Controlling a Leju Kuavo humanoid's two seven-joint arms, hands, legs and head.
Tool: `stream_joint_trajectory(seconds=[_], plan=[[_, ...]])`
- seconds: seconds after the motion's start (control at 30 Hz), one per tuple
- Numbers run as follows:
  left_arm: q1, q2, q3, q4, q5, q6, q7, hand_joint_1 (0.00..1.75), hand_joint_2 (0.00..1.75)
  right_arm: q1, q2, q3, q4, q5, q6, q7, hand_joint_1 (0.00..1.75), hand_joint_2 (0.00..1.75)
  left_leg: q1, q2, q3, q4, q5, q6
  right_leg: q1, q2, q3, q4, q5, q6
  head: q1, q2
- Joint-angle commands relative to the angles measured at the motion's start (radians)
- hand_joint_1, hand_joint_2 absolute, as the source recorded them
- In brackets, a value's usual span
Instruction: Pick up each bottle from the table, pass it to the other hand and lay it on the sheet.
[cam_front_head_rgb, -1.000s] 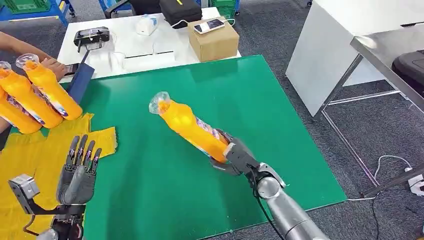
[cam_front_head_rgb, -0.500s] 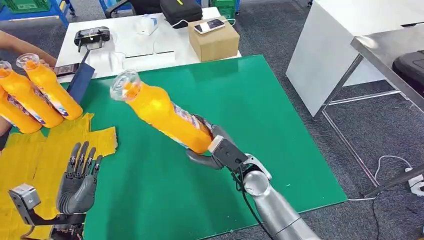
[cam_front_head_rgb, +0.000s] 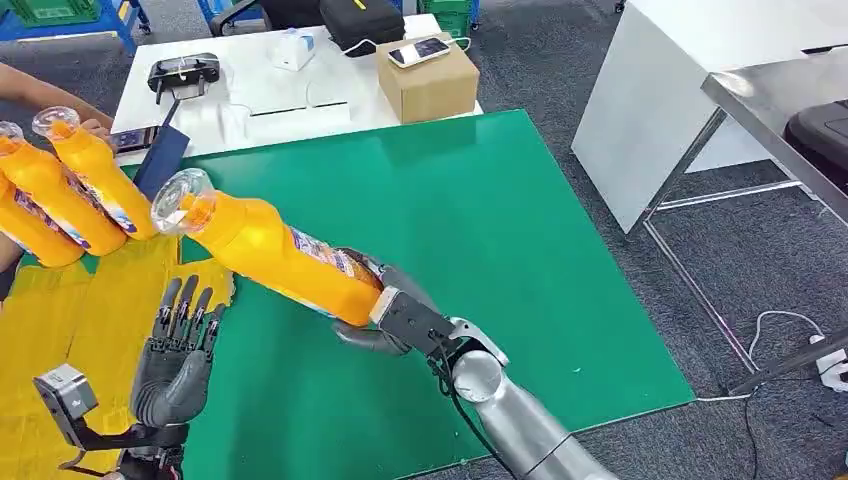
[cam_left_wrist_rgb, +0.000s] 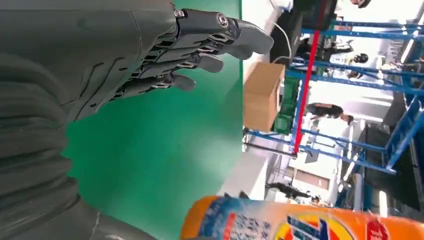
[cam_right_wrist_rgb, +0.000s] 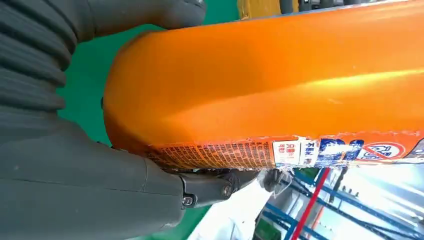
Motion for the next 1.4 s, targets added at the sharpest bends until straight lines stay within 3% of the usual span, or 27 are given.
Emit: stream_joint_trajectory(seconds=[0.03, 0.37, 0.77, 0.8, 1.4], plan=[[-0.012, 0.001, -0.020, 0.016, -0.005, 0.005, 0.002, 0.00, 1.75, -0.059, -0.008, 0.039, 0.087, 0.001, -0.001, 0.004, 1.75, 1.75, 0.001, -0.007, 0.000, 0.001, 0.000, -0.001, 0.001, 0.004, 0.001, 0.000, 0.000, -0.003, 0.000, 0.000], [-0.039, 0.009, -0.061, 0.011, -0.055, 0.031, -0.036, 0.00, 1.75, -0.093, 0.049, 0.138, 0.198, 0.000, -0.011, 0.014, 1.75, 1.75, 0.001, -0.003, 0.000, 0.000, 0.000, -0.001, 0.000, 0.002, 0.000, 0.000, 0.000, -0.002, 0.000, 0.000], [-0.050, 0.005, -0.086, 0.017, -0.166, 0.081, -0.071, 0.00, 1.75, -0.072, 0.066, 0.196, 0.198, 0.012, 0.006, 0.018, 1.75, 1.75, 0.002, -0.009, 0.000, 0.001, 0.000, -0.001, 0.001, 0.004, 0.001, 0.000, 0.000, -0.003, 0.000, 0.000], [-0.050, 0.005, -0.086, 0.017, -0.166, 0.081, -0.071, 0.00, 1.75, -0.072, 0.066, 0.196, 0.198, 0.012, 0.006, 0.018, 1.75, 1.75, 0.001, -0.005, 0.001, 0.000, 0.000, -0.001, 0.000, 0.003, 0.000, 0.000, 0.000, -0.003, 0.000, 0.000], [-0.065, 0.006, -0.118, 0.028, -0.213, 0.079, -0.082, 0.00, 1.75, -0.064, 0.107, 0.305, 0.311, 0.023, 0.010, 0.012, 1.75, 1.75, 0.001, -0.007, 0.000, -0.001, 0.000, -0.001, 0.001, 0.003, 0.000, -0.001, 0.000, -0.003, 0.000, 0.000]])
